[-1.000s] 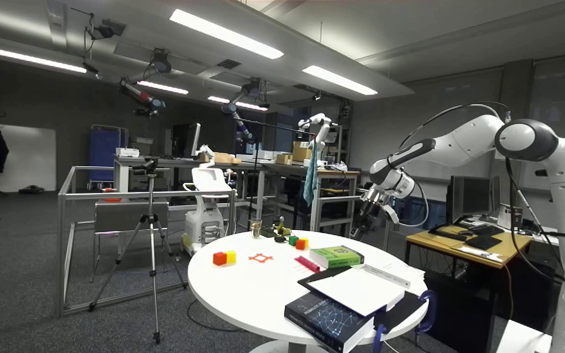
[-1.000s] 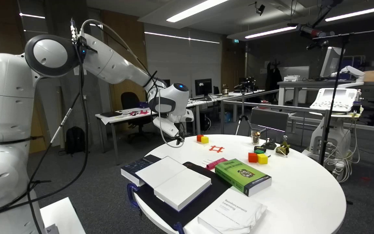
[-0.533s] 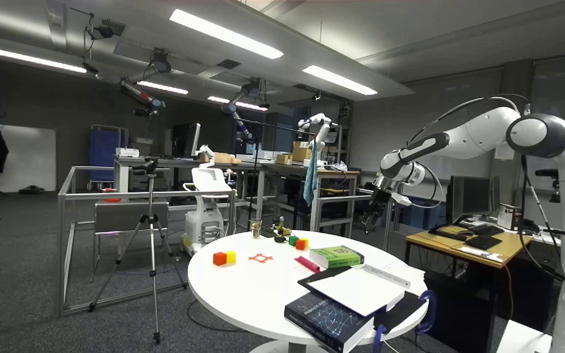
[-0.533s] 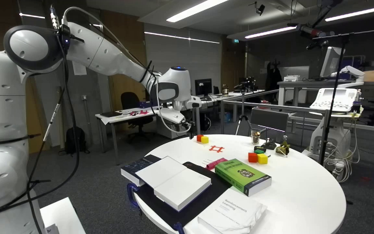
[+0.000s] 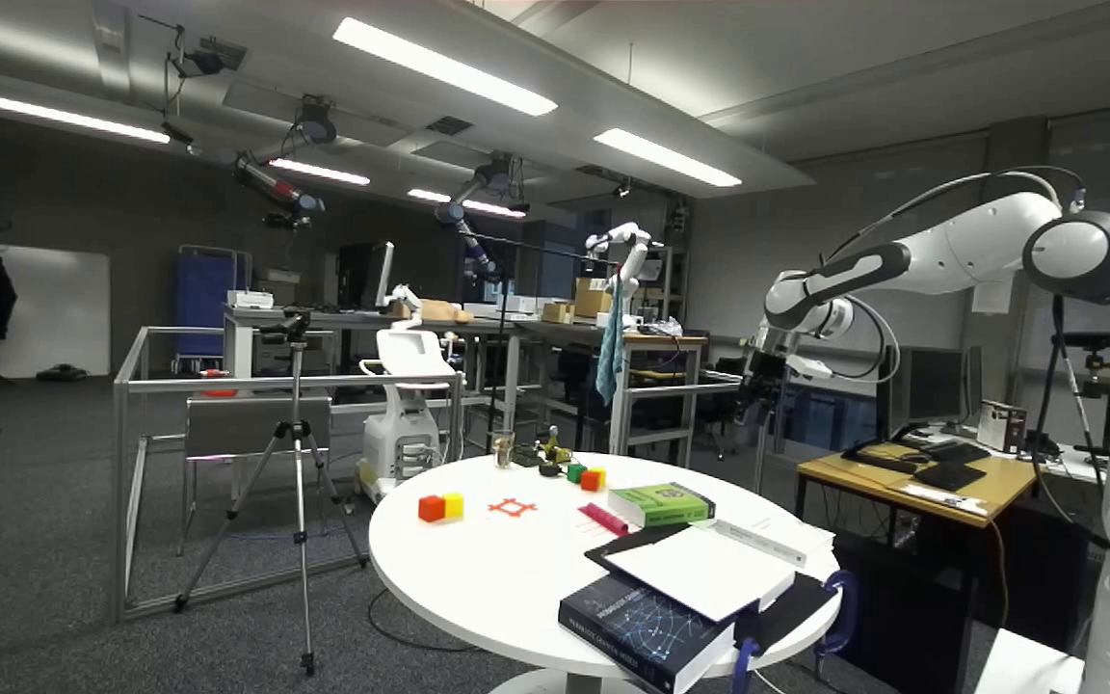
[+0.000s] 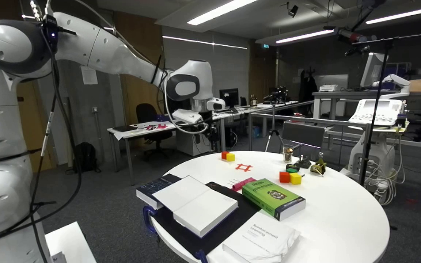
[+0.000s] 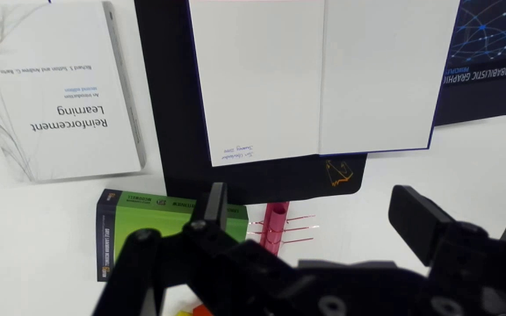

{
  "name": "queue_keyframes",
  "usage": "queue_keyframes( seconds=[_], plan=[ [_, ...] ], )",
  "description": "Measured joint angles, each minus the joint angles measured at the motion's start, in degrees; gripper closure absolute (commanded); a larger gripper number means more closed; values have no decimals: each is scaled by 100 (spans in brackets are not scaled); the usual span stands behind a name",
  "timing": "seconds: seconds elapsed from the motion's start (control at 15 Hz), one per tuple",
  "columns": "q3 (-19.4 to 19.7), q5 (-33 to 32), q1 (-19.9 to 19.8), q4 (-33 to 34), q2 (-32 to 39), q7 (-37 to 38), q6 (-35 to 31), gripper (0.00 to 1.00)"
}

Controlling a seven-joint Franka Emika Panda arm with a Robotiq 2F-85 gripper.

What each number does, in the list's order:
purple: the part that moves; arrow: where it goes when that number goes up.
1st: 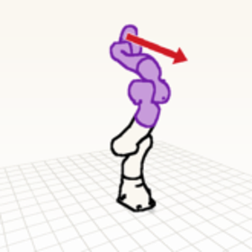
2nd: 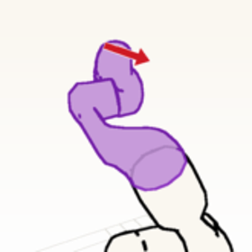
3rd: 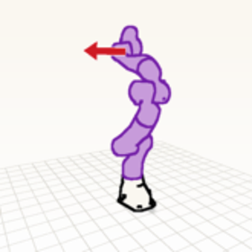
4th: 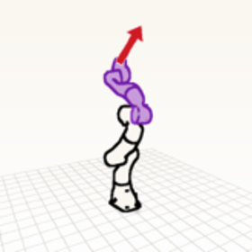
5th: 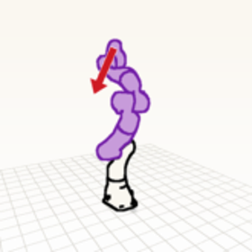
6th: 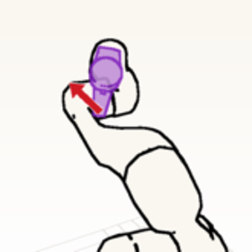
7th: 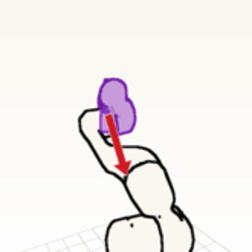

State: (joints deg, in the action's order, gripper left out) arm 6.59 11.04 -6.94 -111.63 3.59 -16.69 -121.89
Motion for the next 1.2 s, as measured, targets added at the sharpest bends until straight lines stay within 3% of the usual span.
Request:
queue_keyframes(
  seconds=[0.8,1.2],
  plan=[
    [138,-849,-33,364,-72,376,1405,0],
    [138,-851,-52,394,-66,368,1487,0]
  ],
)
